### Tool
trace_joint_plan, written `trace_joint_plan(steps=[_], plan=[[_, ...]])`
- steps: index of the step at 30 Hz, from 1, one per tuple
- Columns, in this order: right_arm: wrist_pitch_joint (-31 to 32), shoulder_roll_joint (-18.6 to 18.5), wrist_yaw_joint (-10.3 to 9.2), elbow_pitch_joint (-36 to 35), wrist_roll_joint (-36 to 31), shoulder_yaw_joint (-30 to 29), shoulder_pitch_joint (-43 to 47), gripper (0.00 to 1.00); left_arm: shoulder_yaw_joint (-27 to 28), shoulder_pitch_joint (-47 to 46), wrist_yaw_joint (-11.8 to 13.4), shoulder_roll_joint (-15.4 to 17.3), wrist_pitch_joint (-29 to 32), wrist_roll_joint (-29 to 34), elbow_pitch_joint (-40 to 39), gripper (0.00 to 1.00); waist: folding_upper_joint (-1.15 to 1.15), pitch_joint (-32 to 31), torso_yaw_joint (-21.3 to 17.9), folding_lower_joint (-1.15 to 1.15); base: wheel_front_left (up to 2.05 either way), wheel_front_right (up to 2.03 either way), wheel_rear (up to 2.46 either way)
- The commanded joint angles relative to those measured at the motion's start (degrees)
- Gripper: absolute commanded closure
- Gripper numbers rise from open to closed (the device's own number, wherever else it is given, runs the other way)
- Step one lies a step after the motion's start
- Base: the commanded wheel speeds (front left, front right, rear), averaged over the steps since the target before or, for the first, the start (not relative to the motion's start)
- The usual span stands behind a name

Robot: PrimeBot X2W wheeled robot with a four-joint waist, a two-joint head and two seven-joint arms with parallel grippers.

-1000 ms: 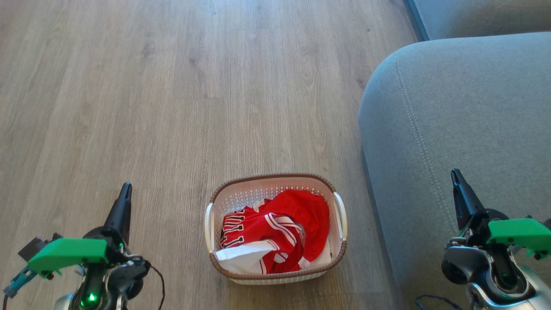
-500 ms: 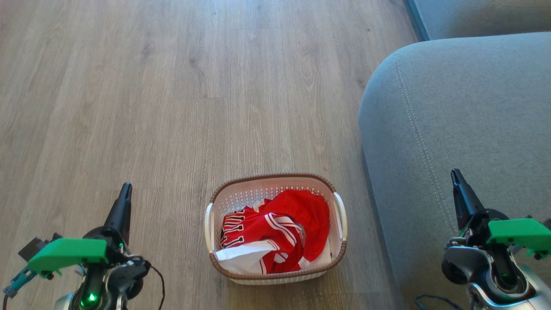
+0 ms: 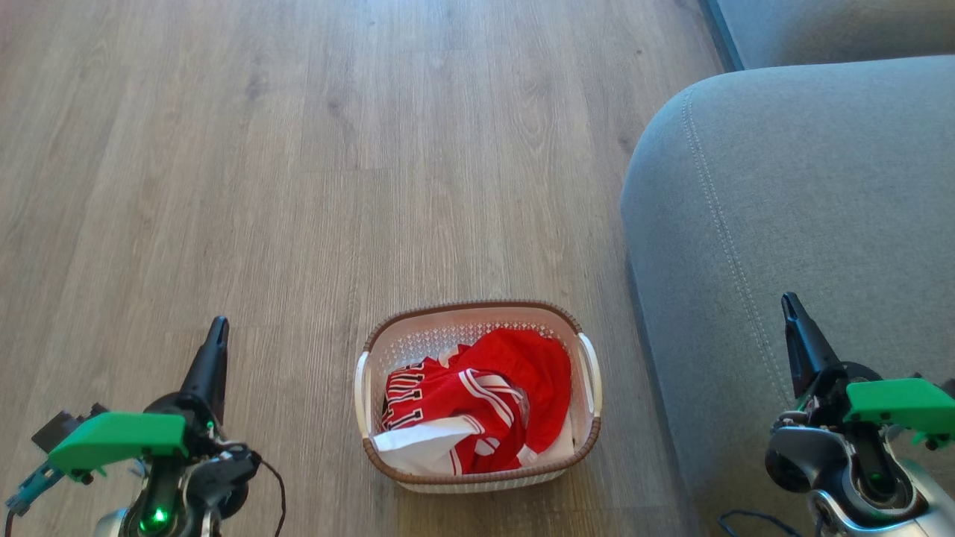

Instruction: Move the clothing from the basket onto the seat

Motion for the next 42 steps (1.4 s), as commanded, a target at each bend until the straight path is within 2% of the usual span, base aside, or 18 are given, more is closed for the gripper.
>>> trace_joint_plan(steps=[1, 28, 29, 33, 42], plan=[[-0.36, -1.64, 0.02, -1.96, 0.22, 0.58, -2.61, 1.00, 1.76, -2.79, -0.25, 0.53, 0.33, -0.28, -2.13, 1.00, 0.00, 0.00, 0.00, 0.00, 0.00, 0.00, 0.00], [-0.36, -1.64, 0.02, -1.96, 0.22, 0.58, -2.61, 1.00, 1.76, -2.79, -0.25, 0.53, 0.33, -0.28, -2.13, 1.00, 0.00, 0.00, 0.00, 0.00, 0.00, 0.00, 0.00], [0.00, 0.00, 0.00, 0.01, 0.00, 0.00, 0.00, 0.00, 0.00, 0.00, 0.00, 0.00, -0.01, 0.00, 0.00, 0.00, 0.00, 0.00, 0.00, 0.00, 0.00, 0.00, 0.00], [0.01, 1.42, 0.02, 2.99, -0.02, 1.05, 2.10, 0.00, -0.13, 2.10, 0.06, -0.37, -0.09, 0.02, 3.49, 0.00, 0.00, 0.00, 0.00, 0.00, 0.00, 0.00, 0.00], [-0.02, 2.68, 0.02, 2.84, -2.42, 0.12, 2.48, 0.00, -0.93, 2.40, -0.42, -0.31, -1.60, 1.22, 2.84, 0.00, 0.07, -0.22, 0.09, 0.00, 0.00, 0.00, 0.00]])
